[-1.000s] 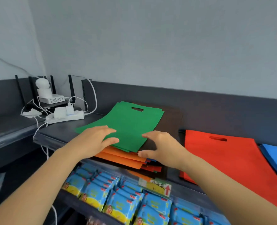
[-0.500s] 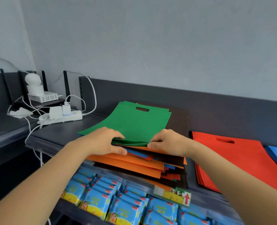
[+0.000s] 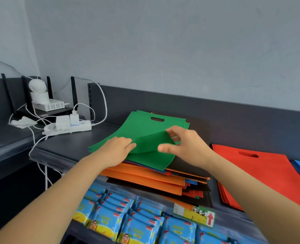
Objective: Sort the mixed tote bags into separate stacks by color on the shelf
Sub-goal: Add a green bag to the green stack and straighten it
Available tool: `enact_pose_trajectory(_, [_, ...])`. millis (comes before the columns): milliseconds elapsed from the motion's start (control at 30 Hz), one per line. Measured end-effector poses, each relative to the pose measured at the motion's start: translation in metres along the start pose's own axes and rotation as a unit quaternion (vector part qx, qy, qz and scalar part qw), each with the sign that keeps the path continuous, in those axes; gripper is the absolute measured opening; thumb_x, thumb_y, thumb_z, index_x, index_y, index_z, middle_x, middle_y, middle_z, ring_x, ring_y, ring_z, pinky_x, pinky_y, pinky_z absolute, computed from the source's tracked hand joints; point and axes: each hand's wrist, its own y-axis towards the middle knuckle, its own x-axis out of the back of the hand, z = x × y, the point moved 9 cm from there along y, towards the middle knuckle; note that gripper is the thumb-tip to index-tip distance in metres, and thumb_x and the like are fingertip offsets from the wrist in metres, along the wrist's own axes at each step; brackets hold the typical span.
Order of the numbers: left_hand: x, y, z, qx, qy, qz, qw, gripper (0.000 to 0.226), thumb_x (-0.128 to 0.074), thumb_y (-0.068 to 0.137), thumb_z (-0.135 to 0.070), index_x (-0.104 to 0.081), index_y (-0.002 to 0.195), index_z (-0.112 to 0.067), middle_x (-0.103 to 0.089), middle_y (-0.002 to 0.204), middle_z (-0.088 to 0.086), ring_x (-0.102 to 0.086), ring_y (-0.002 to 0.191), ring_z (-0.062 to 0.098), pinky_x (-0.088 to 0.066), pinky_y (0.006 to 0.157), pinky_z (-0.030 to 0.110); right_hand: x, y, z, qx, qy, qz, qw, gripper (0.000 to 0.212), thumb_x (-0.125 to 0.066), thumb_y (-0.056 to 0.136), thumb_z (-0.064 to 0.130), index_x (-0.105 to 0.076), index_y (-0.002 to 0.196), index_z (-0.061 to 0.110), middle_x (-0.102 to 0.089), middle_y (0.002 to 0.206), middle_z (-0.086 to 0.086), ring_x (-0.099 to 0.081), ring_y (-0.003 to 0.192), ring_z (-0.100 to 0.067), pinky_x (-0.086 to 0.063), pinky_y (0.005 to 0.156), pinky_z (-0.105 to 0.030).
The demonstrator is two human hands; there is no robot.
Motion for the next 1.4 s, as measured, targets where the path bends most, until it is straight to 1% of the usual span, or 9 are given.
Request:
enact_pose_trajectory(167, [-0.001,0.001,0.001,-0.006,-0.002,0.013,1.0,0.04,-0.039,0.1,-0.034,-0.037,0.065,-0.014,-0.04,0.062,-0.001,-0.037,0.057,0.013,-0.026,0.053,0.028,-0.031,-0.021,-0.003,0.008,-0.088,0.092,0.992,0.115,-0.078,0.061,0.056,-0.007,0.149,0.033,-0.035,0.15,0.0,-0.036,0.135,-0.021,-0.034,0.11,-0.037])
enact_pose_trajectory(467, [-0.004,-0.007,-0.006,-0.047,-0.029,0.051,0.997,0.068,-0.032,0.077,-0.067,-0.068,0.113,-0.02,-0.066,0.116,-0.006,-0.06,0.105,0.012,-0.046,0.092,0.032,-0.034,-0.017,-0.029,-0.066,0.094,0.051,0.992,0.027,-0.069,0.082,0.038,-0.073,0.102,0.021,-0.071,0.1,0.009,-0.064,0.092,-0.006,-0.051,0.09,-0.031])
enact_pose_trajectory(600, [-0.005,-0.012,-0.009,-0.053,-0.012,0.07,0.996,0.073,-0.039,0.07,-0.074,-0.065,0.117,-0.025,-0.064,0.117,-0.013,-0.057,0.11,0.008,-0.043,0.093,0.027,-0.035,-0.011,-0.045,-0.131,0.103,0.003,0.986,0.037,-0.067,0.083,0.039,-0.071,0.095,0.005,-0.072,0.09,-0.007,-0.065,0.081,-0.025,-0.054,0.077,-0.039])
enact_pose_trajectory(667, [-0.006,-0.009,-0.004,-0.054,0.0,0.047,0.997,0.041,-0.05,0.083,-0.06,-0.067,0.093,-0.024,-0.063,0.086,-0.014,-0.058,0.081,0.006,-0.042,0.07,0.023,-0.038,-0.01,-0.049,-0.169,0.139,-0.019,0.975,0.049,-0.067,0.082,0.044,-0.065,0.107,0.002,-0.069,0.104,-0.009,-0.063,0.09,-0.026,-0.052,0.082,-0.039])
enact_pose_trajectory(800, [-0.005,-0.001,0.001,-0.034,0.004,-0.007,0.999,0.043,-0.049,0.096,-0.037,-0.036,0.06,-0.015,-0.038,0.058,-0.001,-0.035,0.053,0.012,-0.024,0.05,0.027,-0.04,-0.015,-0.069,-0.291,0.262,-0.052,0.919,0.085,-0.066,0.077,0.056,-0.033,0.143,0.013,-0.044,0.14,-0.005,-0.045,0.125,-0.024,-0.037,0.103,-0.036])
enact_pose_trajectory(1000, [0.002,-0.01,-0.017,-0.097,0.035,-0.066,0.992,0.038,-0.042,0.096,-0.043,-0.065,0.081,-0.016,-0.064,0.071,-0.001,-0.059,0.068,0.016,-0.045,0.063,0.031,-0.036,-0.032,-0.082,-0.398,0.495,-0.064,0.77,0.071,-0.056,0.088,0.05,-0.03,0.141,0.01,-0.056,0.119,-0.022,-0.064,0.093,-0.03,-0.054,0.084,-0.036])
enact_pose_trajectory(1100, [0.003,-0.026,-0.053,-0.171,0.133,-0.136,0.967,0.049,-0.029,0.085,-0.051,-0.07,0.088,-0.024,-0.07,0.078,-0.003,-0.067,0.074,0.024,-0.053,0.059,0.037,-0.031,-0.032,-0.089,-0.382,0.451,-0.05,0.805,0.057,-0.073,0.078,0.009,-0.043,0.126,0.0,-0.059,0.116,-0.021,-0.066,0.092,-0.03,-0.059,0.067,-0.035])
enact_pose_trajectory(1233, [0.0,-0.04,-0.095,-0.232,0.206,-0.186,0.932,0.05,-0.03,0.084,-0.051,-0.069,0.068,-0.024,-0.065,0.063,-0.01,-0.065,0.059,0.015,-0.051,0.048,0.029,-0.013,-0.051,-0.1,-0.375,0.378,-0.053,0.845,0.042,-0.077,0.058,-0.013,-0.058,0.095,-0.002,-0.066,0.104,-0.019,-0.065,0.092,-0.033,-0.057,0.078,-0.045])
enact_pose_trajectory(1400, [0.003,-0.056,-0.148,-0.267,0.188,-0.201,0.923,0.017,-0.085,0.061,-0.02,-0.074,0.072,-0.025,-0.07,0.07,-0.009,-0.068,0.062,0.016,-0.055,0.051,0.03,0.047,-0.087,-0.123,-0.315,0.269,-0.123,0.902,0.042,-0.063,0.067,-0.017,-0.069,0.102,0.006,-0.071,0.099,-0.013,-0.067,0.091,-0.029,-0.056,0.082,-0.044])
